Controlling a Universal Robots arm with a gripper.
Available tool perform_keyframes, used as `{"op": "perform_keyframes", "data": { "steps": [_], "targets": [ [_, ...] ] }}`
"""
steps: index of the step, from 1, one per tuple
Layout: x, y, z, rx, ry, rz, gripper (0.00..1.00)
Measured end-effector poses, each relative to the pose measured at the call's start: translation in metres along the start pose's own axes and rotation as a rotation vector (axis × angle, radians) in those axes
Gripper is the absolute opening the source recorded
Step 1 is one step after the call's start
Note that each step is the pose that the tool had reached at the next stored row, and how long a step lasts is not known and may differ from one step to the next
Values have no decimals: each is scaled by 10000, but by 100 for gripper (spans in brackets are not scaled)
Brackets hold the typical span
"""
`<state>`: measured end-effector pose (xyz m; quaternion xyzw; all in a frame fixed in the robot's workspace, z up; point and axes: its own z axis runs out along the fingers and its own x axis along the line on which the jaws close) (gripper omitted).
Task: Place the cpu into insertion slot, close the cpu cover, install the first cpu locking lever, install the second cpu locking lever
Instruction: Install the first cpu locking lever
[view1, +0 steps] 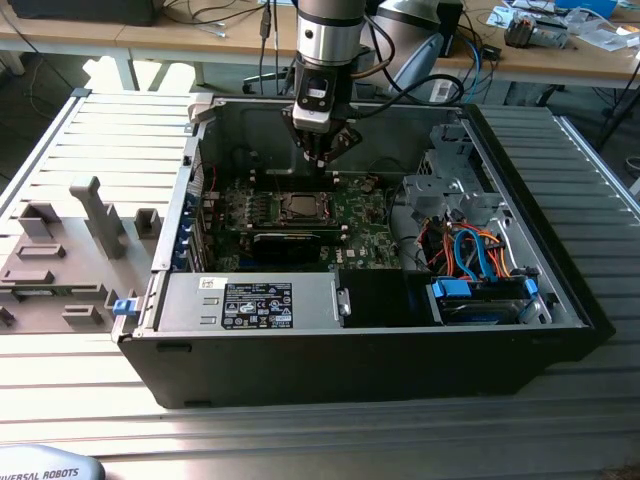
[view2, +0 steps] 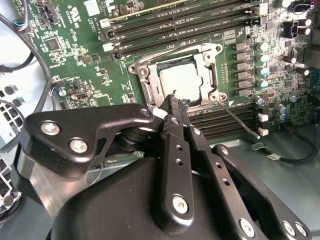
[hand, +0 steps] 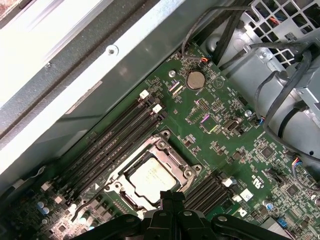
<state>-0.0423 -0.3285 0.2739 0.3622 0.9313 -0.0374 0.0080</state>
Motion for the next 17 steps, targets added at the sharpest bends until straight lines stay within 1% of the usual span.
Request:
{"op": "perform_keyframes", "data": {
  "steps": [17],
  "targets": [
    [0, 0, 0, -10, -15, -238, 11]
  ]
}}
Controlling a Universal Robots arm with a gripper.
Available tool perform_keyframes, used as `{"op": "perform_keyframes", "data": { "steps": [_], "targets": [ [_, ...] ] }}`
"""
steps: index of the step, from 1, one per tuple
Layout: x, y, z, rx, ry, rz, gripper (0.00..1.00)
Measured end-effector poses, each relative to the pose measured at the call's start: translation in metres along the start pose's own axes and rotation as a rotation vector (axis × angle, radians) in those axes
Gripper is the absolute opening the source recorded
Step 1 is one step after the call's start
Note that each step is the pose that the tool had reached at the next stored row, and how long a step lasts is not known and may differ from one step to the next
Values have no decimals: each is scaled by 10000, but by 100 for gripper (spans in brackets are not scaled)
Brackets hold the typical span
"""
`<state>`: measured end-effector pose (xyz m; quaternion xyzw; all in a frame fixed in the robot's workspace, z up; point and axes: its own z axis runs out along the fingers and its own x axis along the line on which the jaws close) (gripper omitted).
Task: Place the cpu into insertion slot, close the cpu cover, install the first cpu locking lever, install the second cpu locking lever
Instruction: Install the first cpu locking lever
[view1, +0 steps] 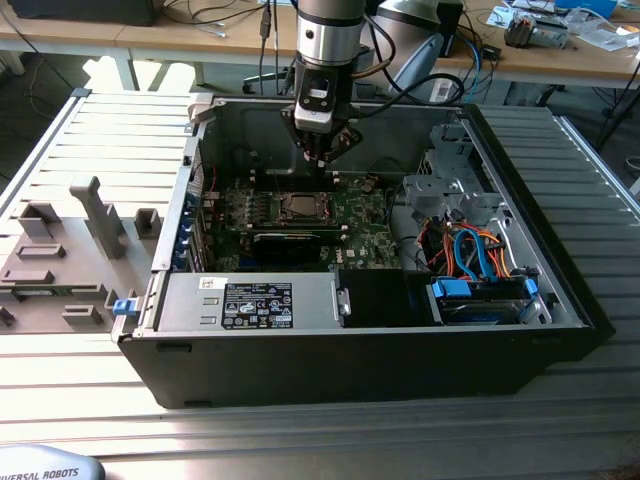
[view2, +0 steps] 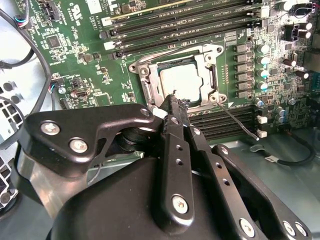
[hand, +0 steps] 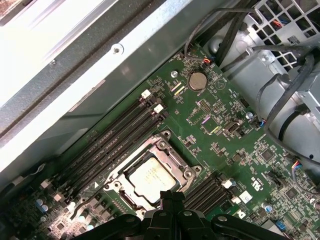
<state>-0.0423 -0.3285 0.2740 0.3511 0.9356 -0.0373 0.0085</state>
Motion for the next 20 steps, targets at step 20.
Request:
{"op": "perform_keyframes", "data": {
  "steps": [20],
  "targets": [
    [0, 0, 0, -12, -18, -282, 11]
  ]
}}
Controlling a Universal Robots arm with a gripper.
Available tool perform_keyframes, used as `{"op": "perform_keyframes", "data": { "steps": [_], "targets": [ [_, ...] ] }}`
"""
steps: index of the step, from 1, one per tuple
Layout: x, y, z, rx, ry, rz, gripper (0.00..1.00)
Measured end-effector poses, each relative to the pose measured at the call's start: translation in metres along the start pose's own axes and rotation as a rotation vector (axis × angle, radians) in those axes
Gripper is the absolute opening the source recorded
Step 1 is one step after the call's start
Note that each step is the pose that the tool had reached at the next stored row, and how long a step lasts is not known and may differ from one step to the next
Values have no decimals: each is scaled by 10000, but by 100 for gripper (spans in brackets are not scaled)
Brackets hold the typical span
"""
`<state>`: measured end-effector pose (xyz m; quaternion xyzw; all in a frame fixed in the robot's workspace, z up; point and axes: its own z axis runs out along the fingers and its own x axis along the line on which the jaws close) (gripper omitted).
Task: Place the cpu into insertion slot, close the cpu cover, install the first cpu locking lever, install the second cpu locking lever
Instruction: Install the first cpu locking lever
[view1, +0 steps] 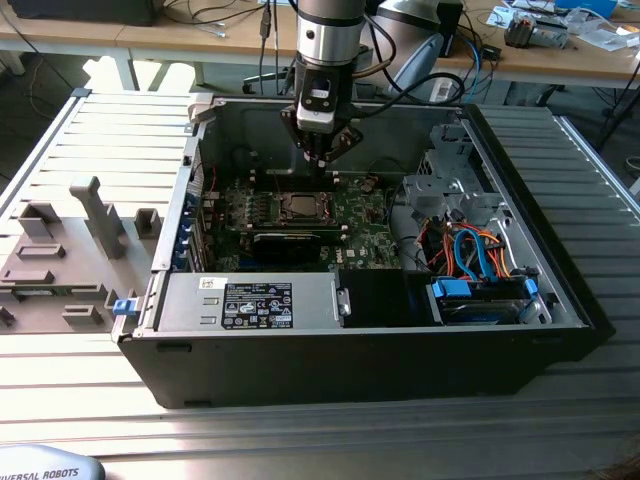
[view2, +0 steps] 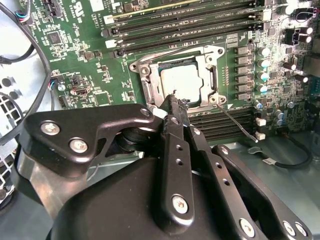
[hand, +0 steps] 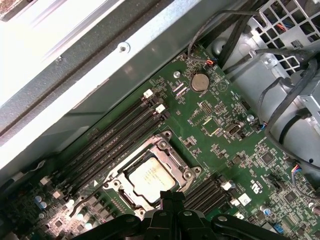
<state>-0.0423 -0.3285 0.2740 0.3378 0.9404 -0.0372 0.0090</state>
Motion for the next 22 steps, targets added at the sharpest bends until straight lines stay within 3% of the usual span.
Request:
{"op": "perform_keyframes", "data": {
  "steps": [22],
  "targets": [
    [0, 0, 0, -15, -23, -359, 11]
  ]
}}
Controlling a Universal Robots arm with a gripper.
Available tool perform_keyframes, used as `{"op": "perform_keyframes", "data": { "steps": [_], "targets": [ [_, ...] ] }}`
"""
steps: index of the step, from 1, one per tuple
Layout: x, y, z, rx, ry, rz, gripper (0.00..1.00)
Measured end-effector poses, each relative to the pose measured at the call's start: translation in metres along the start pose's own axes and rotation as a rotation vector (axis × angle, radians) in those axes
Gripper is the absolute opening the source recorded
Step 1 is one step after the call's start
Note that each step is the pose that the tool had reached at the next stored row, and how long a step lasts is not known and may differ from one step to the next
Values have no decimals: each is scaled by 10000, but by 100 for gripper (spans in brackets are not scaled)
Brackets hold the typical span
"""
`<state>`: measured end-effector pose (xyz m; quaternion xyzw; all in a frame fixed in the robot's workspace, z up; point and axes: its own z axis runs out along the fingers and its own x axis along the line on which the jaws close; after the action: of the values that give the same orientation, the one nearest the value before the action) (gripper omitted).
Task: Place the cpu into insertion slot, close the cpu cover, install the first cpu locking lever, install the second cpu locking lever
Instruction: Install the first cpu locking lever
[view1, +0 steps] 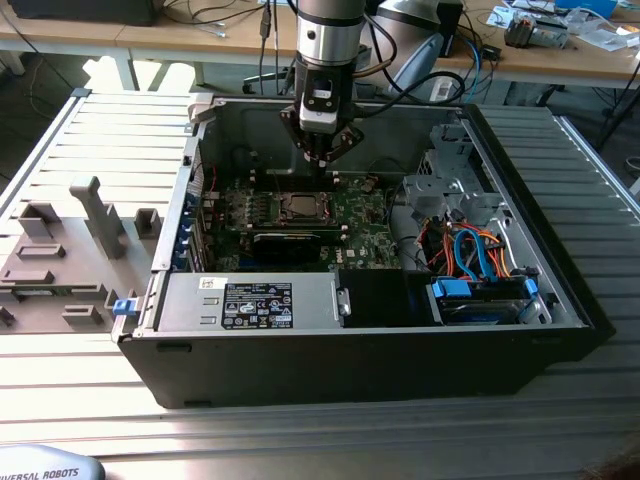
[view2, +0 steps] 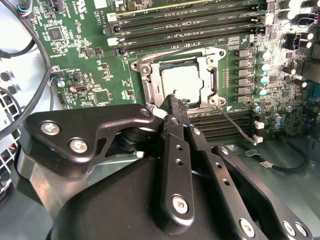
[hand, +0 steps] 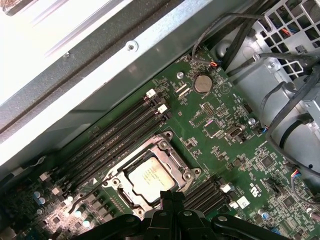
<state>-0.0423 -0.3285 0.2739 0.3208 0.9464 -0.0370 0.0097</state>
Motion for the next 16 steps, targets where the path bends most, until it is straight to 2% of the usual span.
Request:
{"op": "perform_keyframes", "data": {
  "steps": [16],
  "targets": [
    [0, 0, 0, -9, -14, -221, 11]
  ]
}}
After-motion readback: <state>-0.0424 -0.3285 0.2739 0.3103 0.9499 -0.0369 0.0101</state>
